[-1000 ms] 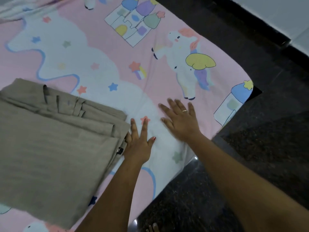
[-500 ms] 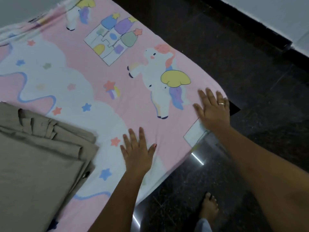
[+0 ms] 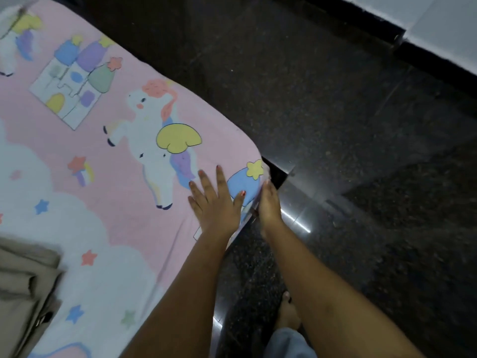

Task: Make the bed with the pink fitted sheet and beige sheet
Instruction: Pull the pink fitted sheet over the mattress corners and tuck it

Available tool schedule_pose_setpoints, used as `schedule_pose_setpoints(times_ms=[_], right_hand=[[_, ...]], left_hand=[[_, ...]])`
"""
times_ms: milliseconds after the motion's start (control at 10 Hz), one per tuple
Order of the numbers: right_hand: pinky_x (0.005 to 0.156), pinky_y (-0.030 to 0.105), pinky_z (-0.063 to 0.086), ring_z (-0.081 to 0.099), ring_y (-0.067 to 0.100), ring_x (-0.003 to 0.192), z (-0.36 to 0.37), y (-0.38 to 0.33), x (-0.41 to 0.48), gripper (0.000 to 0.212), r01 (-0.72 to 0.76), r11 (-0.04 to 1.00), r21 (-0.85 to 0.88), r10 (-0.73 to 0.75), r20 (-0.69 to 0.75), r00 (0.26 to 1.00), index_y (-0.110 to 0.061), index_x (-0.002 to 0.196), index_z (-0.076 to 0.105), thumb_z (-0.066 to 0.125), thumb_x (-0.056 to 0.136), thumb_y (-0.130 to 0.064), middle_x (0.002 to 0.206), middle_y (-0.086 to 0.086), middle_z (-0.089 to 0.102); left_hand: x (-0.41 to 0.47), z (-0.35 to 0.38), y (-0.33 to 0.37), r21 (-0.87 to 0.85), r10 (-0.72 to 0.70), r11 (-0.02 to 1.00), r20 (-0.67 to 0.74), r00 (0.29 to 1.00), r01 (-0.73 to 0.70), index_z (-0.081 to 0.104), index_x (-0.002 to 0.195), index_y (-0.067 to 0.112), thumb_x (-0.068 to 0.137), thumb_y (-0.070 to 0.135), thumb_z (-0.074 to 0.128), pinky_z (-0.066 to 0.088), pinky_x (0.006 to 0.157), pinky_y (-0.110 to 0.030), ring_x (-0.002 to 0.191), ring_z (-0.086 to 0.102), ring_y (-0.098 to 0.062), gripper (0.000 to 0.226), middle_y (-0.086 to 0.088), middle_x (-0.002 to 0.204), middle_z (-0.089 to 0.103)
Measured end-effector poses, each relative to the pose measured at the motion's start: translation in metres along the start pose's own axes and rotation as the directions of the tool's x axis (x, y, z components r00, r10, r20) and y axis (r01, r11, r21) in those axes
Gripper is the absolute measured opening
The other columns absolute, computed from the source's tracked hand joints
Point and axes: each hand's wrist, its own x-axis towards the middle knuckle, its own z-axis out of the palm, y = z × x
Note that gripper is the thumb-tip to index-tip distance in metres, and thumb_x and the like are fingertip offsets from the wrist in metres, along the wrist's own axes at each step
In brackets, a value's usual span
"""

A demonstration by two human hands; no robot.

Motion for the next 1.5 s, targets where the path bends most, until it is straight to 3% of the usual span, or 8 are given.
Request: schedule_pose_setpoints(times_ms=[300,600,800,900,1000,1200,1300,1500], right_hand=[[0.074,0.033,0.057,0.069,0.022,0.091,-0.004,-0.021,0.04,0.058,-0.258,0.955,0.146,0.25,0.072,0.966,-0.018,0.111,0.064,0.053,0.08,-0.066,0.101,0.004,0.073],[0.056,0.023,0.048,0.061,0.018,0.068,-0.005,-0.015,0.04,0.031,-0.122,0.976,0.181,0.131,-0.038,0.991,-0.012,0.112,0.063,0.043,0.1,-0.032,0.088,0.005,0.068],[0.073,0.027,0.055,0.063,0.022,0.081,0.006,-0.014,0.048,0.024,-0.023,0.997,0.068,0.042,-0.306,0.951,0.001,0.105,0.066,0.055,0.095,-0.017,0.106,0.016,0.069],[0.054,0.019,0.047,0.063,0.029,0.088,0.011,-0.016,0.054,0.027,-0.055,0.998,0.01,0.055,-0.33,0.942,0.002,0.113,0.059,0.045,0.098,-0.015,0.119,0.016,0.061],[0.065,0.028,0.042,0.062,0.031,0.096,0.011,-0.011,0.061,0.027,-0.175,0.933,-0.314,0.024,-0.431,0.902,-0.002,0.105,0.062,0.049,0.093,-0.023,0.114,0.014,0.062],[0.077,0.022,0.047,0.057,0.03,0.116,0.004,0.007,0.079,0.034,-0.143,0.909,-0.391,0.018,-0.308,0.951,0.001,0.127,0.053,0.042,0.098,-0.015,0.126,0.015,0.057],[0.043,0.001,0.036,0.055,0.025,0.118,0.007,0.013,0.088,0.038,-0.163,0.92,-0.357,0.046,-0.313,0.949,0.001,0.132,0.049,0.039,0.102,-0.019,0.133,0.016,0.055],[0.069,0.026,0.047,0.057,0.032,0.114,-0.002,0.005,0.083,0.029,-0.163,0.911,-0.378,0.037,-0.321,0.946,0.003,0.121,0.055,0.045,0.098,-0.012,0.126,0.021,0.058]], left_hand=[[0.006,0.002,0.012,0.016,0.019,1.0,-0.044,0.999,-0.018,-0.006,0.151,0.017,0.093,0.057,0.025,0.007,0.115,-0.052,0.142,-0.007,-0.046,0.077,-0.019,0.157,-0.011],[0.008,-0.004,0.016,-0.032,0.05,0.998,-0.029,0.998,-0.051,-0.005,0.151,0.017,0.094,0.055,0.028,0.003,0.116,-0.051,0.142,-0.01,-0.044,0.076,-0.02,0.156,-0.013],[0.007,-0.009,0.016,-0.002,0.132,0.991,-0.166,0.977,-0.134,0.027,0.148,0.016,0.092,0.054,0.043,0.029,0.108,-0.045,0.135,0.027,-0.04,0.069,-0.016,0.153,0.024],[0.008,-0.012,0.018,0.02,0.273,0.96,-0.302,0.914,-0.28,0.051,0.127,0.018,0.084,0.052,0.06,0.046,0.079,-0.036,0.105,0.049,-0.029,0.056,-0.008,0.123,0.053],[0.009,-0.024,0.022,0.081,0.345,0.939,-0.222,0.912,-0.335,0.05,0.122,0.017,0.085,0.052,0.059,0.045,0.072,-0.031,0.098,0.049,-0.023,0.052,-0.005,0.111,0.055],[0.012,-0.022,0.028,0.205,0.483,0.874,-0.271,0.833,-0.44,0.059,0.09,0.018,0.064,0.035,0.082,0.035,0.059,-0.028,0.077,0.055,-0.02,0.039,-0.001,0.083,0.059],[0.016,-0.009,0.027,0.235,0.497,0.863,-0.232,0.836,-0.448,0.051,0.122,0.021,0.076,0.036,0.073,0.036,0.1,-0.044,0.121,0.046,-0.027,0.054,-0.006,0.128,0.051],[0.028,-0.001,0.028,0.211,0.464,0.872,-0.068,0.883,-0.442,0.002,0.151,0.027,0.095,0.042,0.048,0.001,0.115,-0.052,0.146,-0.009,-0.029,0.074,-0.002,0.16,-0.004]])
